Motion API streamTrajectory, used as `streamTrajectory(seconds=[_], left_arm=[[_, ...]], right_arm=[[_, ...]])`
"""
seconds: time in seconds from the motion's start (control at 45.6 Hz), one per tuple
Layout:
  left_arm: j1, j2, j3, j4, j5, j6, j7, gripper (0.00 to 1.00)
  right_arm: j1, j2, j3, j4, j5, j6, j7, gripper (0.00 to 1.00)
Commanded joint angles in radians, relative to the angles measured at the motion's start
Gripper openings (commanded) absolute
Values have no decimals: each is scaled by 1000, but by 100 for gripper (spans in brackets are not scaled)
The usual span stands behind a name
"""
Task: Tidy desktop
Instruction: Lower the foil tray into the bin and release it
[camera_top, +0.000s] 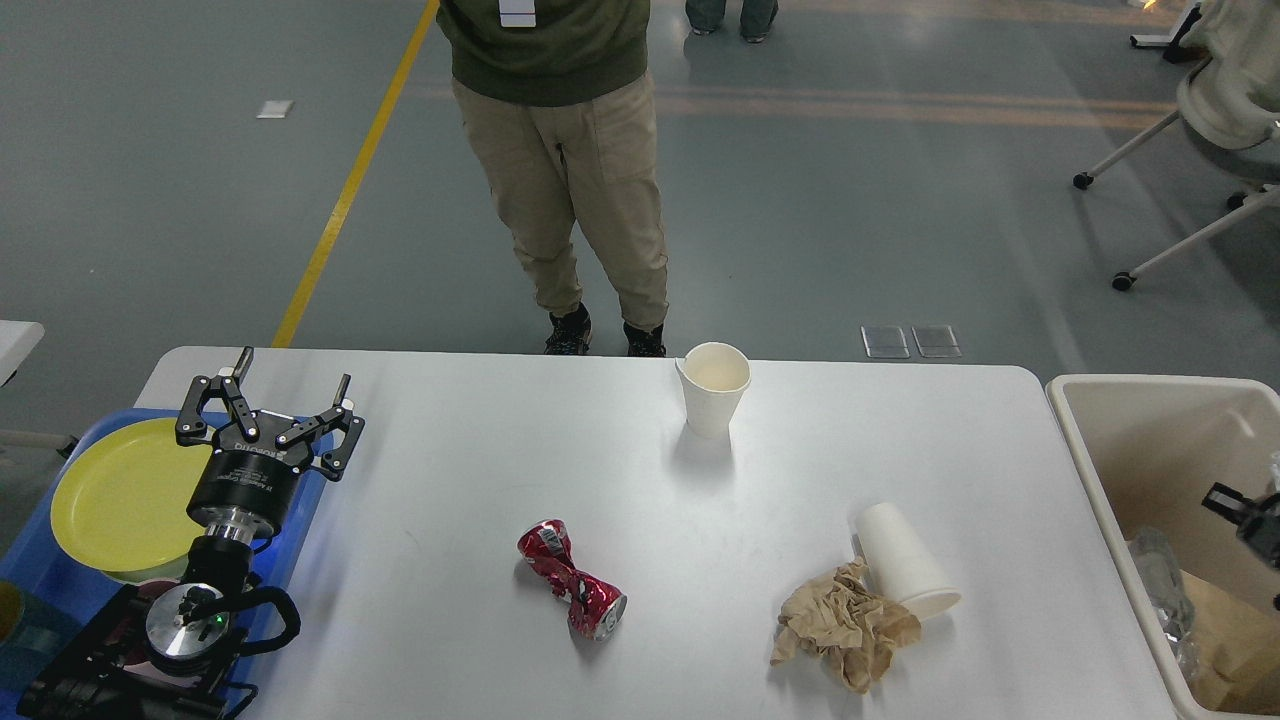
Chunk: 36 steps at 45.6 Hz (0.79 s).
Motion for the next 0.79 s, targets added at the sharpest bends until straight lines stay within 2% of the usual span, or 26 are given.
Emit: streamTrajectory(seconds=[0.0, 0.219, 0.68, 0.702, 0.768], left_arm=[[0, 0, 0, 0, 0, -1, 0, 96], [0, 0, 0, 0, 0, -1, 0, 96], [-1, 0, 0, 0, 0, 1, 0, 96], [-1, 0, 0, 0, 0, -1, 0, 96], [-1, 0, 0, 0, 0, -1, 0, 96]], right_arm=[[-90, 90, 12, -106, 2, -41, -1, 0], [-124, 131, 45, -111, 2, -93, -13, 0], [-156, 148, 45, -112, 38, -98, -12, 0], [-156, 151, 44, -112, 38, -99, -12, 2], [-157, 153, 42, -114, 38, -112, -10, 48]])
